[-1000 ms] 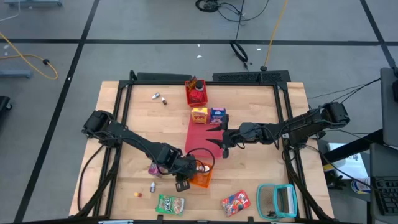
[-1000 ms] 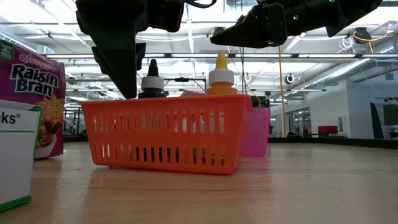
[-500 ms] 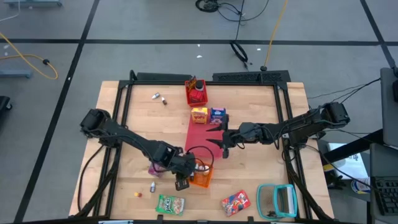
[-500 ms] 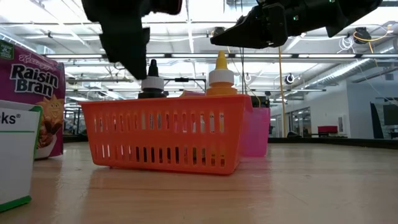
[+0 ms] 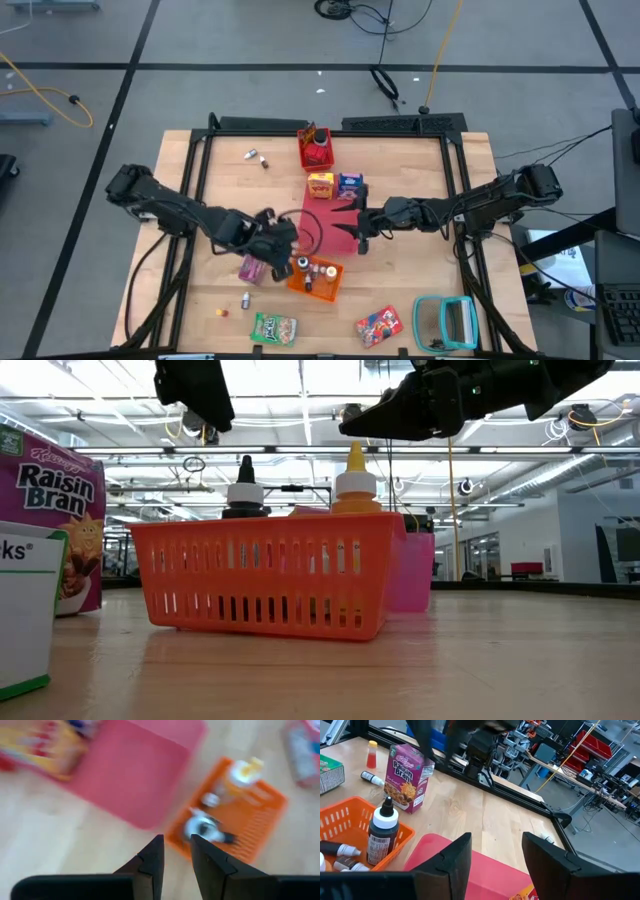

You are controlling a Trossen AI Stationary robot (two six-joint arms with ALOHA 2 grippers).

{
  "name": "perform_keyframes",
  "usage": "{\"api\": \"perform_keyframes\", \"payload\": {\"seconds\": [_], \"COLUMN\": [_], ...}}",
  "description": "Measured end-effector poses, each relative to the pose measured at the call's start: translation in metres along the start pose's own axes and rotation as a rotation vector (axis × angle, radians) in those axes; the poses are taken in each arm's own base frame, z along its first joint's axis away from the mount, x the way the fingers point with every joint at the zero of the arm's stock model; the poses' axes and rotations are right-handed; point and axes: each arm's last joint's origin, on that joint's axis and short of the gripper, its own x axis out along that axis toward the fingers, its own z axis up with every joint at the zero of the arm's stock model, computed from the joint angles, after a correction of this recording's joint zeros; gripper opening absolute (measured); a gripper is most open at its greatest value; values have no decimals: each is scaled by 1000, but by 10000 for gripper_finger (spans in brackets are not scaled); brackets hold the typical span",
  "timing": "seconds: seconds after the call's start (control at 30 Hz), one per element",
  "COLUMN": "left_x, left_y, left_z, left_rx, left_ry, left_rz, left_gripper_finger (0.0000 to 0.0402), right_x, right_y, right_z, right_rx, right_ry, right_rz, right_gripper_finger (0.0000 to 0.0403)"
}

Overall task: Pick & Place Kitchen Items
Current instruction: Put the small brown food coloring bottle into the orange bin

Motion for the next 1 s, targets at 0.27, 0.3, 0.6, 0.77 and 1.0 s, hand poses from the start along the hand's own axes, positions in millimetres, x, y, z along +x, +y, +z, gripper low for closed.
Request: {"api": "perform_keyframes", "payload": {"seconds": [0.27, 0.3, 0.6, 0.77, 1.0], "left_x": [-5, -5, 3, 6, 8], "left_y": [49, 56, 112, 146, 191], "left_z": [7, 8, 21, 28, 34], "left_rx": [-126, -147, -227, -273, -337], "left_ry": [66, 81, 181, 235, 290], "left_rz": [236, 259, 414, 447, 449], "left_gripper_finger": [93, 93, 93, 93, 92], "right_x": [0, 0, 0, 0, 0], "right_y": [0, 0, 1, 1, 2], "right_z": [-1, -1, -1, -2, -2], "right_rx": [5, 9, 10, 9, 35], "right_ry": [10, 11, 16, 20, 22], "right_rz": [4, 5, 8, 10, 13], "right_gripper_finger": [169, 169, 169, 169, 169]}}
